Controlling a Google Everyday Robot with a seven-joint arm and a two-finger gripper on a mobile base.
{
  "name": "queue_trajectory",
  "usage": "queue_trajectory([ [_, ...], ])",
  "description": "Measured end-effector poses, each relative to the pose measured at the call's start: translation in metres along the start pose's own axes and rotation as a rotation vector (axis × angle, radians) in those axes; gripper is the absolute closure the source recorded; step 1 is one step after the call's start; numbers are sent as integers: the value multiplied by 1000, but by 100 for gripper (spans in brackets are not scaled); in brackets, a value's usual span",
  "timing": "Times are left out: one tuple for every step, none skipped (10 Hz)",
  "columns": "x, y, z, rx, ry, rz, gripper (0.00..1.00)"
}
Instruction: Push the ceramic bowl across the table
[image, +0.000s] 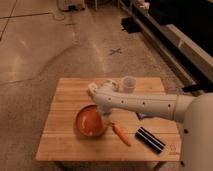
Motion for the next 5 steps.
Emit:
queue_trajectory([
  [1, 0, 0, 0, 0, 1, 35],
  [1, -1, 1, 0, -1, 3, 35],
  [1, -1, 2, 0, -2, 4, 35],
  [1, -2, 2, 0, -2, 5, 35],
  [3, -3, 3, 1, -2, 7, 35],
])
